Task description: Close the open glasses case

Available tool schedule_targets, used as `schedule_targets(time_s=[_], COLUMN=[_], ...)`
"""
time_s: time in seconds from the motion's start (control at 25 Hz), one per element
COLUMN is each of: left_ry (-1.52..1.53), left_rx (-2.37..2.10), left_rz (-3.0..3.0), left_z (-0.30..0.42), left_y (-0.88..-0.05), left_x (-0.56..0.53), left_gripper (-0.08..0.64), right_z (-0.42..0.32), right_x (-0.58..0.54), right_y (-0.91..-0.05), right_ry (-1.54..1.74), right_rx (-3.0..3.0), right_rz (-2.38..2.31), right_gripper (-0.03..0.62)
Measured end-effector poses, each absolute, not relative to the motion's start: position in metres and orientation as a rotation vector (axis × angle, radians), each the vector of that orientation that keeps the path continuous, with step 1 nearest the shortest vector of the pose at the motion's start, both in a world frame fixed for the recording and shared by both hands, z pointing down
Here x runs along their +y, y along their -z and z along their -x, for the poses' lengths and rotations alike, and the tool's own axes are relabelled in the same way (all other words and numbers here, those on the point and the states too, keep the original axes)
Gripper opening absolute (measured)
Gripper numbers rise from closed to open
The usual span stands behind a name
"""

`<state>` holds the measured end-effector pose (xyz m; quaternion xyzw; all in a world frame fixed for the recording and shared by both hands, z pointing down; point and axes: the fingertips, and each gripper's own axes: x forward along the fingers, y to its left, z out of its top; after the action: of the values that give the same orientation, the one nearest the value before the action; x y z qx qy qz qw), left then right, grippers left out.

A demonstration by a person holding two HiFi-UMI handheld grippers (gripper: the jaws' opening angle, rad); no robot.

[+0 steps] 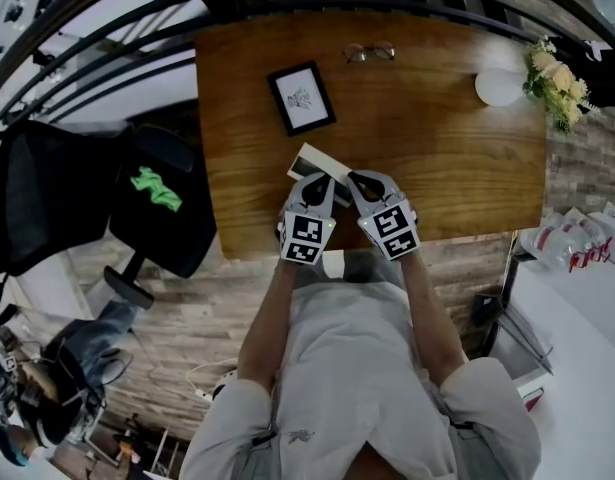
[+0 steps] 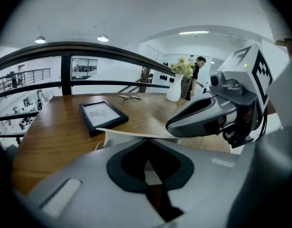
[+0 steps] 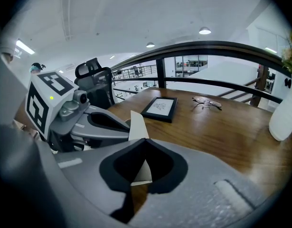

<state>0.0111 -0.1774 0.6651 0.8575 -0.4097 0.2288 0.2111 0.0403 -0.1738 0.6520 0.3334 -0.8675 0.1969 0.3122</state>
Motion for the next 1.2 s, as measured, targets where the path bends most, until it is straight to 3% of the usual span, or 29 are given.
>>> schedule_targets(time_s=[1.2], left_ry=[-0.667], left_rx=[-1.118], left_rz=[-2.345], left_z=[0.012], left_y=[-0.680], left_x=[-0.152], left_gripper=[0.020], right_z=[-0.021], right_x=[-0.146], right_y=[-0.663], right_ry=[-0.510], right_rx=[-2.262], right_rz=[-0.835], right_gripper=[0.003])
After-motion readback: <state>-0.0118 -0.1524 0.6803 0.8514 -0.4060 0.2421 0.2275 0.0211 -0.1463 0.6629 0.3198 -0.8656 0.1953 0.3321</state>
